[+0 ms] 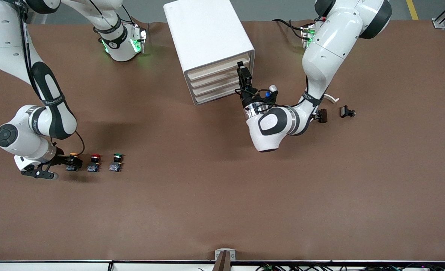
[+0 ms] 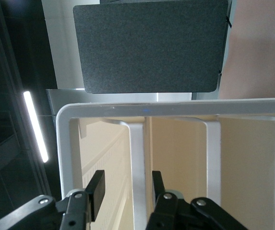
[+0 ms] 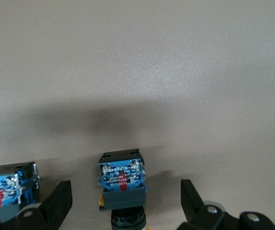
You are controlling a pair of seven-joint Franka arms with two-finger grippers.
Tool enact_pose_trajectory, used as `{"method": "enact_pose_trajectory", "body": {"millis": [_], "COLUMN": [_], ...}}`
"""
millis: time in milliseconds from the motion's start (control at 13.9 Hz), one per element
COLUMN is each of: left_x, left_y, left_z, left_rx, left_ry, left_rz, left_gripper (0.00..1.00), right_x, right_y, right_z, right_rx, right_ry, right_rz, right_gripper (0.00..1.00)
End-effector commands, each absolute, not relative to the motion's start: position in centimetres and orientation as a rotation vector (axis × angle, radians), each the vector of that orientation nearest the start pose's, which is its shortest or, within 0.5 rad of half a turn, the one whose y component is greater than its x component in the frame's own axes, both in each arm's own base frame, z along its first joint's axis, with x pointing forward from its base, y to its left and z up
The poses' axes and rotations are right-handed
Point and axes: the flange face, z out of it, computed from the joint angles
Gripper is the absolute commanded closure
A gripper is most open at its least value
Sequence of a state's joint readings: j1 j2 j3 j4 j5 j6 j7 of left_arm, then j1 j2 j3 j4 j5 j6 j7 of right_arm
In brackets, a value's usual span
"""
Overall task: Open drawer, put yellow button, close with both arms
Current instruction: 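Grip the drawer front with the left gripper while the right gripper lowers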
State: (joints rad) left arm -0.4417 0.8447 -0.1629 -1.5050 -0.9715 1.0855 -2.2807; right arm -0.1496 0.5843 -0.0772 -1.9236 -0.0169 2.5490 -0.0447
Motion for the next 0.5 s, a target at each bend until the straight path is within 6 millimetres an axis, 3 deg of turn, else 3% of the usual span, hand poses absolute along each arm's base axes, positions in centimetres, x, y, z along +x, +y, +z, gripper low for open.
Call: {"method": "enact_pose_trajectory", "body": {"millis": [0, 144, 288, 361, 433], "left_x": [42.9, 42.6, 42.0, 41.7, 41.6], "left_y": [-42.0, -42.4, -42.8, -43.0, -43.1], "left_z": [21.6, 21.4, 21.2, 21.2, 21.2], "left_rx": [-1.011, -1.012, -1.013, -1.016, -1.017], "left_ry": [-1.341, -1.335, -1.326, -1.322, -1.320], "left_rz": [1.435, 1.432, 1.423, 1.416, 1.416], "left_gripper": [0.54, 0.54, 0.54, 0.54, 0.54], "right_x": [61.2, 61.1, 61.1, 61.1, 61.1], "right_y": [-13.9, -13.9, -13.8, -13.7, -13.8], "right_z": [18.2, 17.9, 18.0, 18.1, 18.1], "right_rx": [-3.190, -3.191, -3.189, -3.188, -3.188], "right_ry": [0.227, 0.223, 0.226, 0.227, 0.229], "right_rz": [-0.068, -0.063, -0.049, -0.049, -0.049], "right_gripper": [0.00, 0.00, 0.32, 0.61, 0.80]}}
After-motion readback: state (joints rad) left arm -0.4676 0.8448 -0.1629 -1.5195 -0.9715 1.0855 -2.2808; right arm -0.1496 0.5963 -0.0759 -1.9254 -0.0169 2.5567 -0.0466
